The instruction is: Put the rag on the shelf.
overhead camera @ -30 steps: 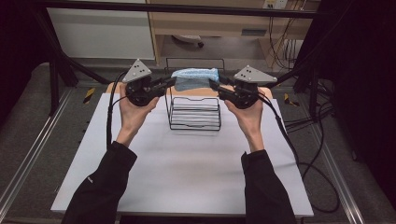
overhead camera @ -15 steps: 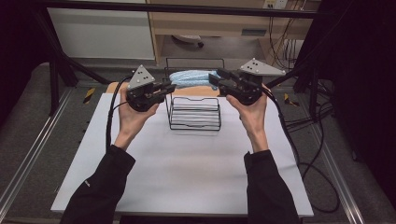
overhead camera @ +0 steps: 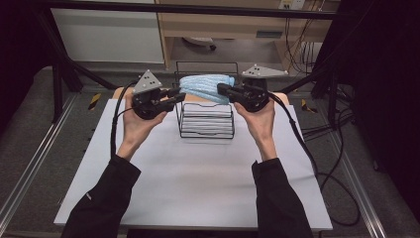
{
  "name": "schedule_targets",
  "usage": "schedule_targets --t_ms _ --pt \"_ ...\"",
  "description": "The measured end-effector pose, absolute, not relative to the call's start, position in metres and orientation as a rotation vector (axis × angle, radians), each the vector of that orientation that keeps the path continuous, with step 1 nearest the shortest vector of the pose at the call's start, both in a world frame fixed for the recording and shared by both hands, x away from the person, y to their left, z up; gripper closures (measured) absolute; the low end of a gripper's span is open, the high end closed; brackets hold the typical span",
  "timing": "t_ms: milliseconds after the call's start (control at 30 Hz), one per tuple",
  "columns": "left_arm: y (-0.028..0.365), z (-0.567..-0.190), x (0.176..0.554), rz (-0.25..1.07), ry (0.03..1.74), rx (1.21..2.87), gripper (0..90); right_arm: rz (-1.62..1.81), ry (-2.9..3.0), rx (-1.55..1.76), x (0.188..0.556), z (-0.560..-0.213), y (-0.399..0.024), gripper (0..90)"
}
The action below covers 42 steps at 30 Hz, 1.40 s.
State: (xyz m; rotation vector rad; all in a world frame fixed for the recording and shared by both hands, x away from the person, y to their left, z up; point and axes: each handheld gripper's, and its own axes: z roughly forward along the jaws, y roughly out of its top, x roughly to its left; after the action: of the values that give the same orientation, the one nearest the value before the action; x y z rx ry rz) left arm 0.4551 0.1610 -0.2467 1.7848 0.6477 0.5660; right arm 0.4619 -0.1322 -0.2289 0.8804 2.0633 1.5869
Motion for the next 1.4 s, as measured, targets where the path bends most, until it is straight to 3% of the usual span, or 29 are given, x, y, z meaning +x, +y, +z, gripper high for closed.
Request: schedule_targets --t_ms 233,500,867,1100,1400 --pt "0.169 -0.231 0.452 0.518 0.680 1.715 66.4 1.545 2.089 0.907 0.465 -0.242 -0.134 87.5" --pt "0.148 -0.241 0.457 0.514 0.687 1.828 78.2 1.543 2.082 0.910 0.466 -0.254 -0.136 86.0" --pt "0.145 -0.261 0.474 0.509 0.748 1.862 89.0 1.532 2.047 0.923 0.467 -0.260 -0.145 86.1" --pt "0.139 -0.266 0.480 0.534 0.773 1.857 89.0 1.515 2.025 0.934 0.469 -0.266 -0.145 83.9" --pt "0.143 -0.259 0.473 0.527 0.757 1.824 81.8 1.542 2.006 0.908 0.465 -0.264 -0.146 77.3"
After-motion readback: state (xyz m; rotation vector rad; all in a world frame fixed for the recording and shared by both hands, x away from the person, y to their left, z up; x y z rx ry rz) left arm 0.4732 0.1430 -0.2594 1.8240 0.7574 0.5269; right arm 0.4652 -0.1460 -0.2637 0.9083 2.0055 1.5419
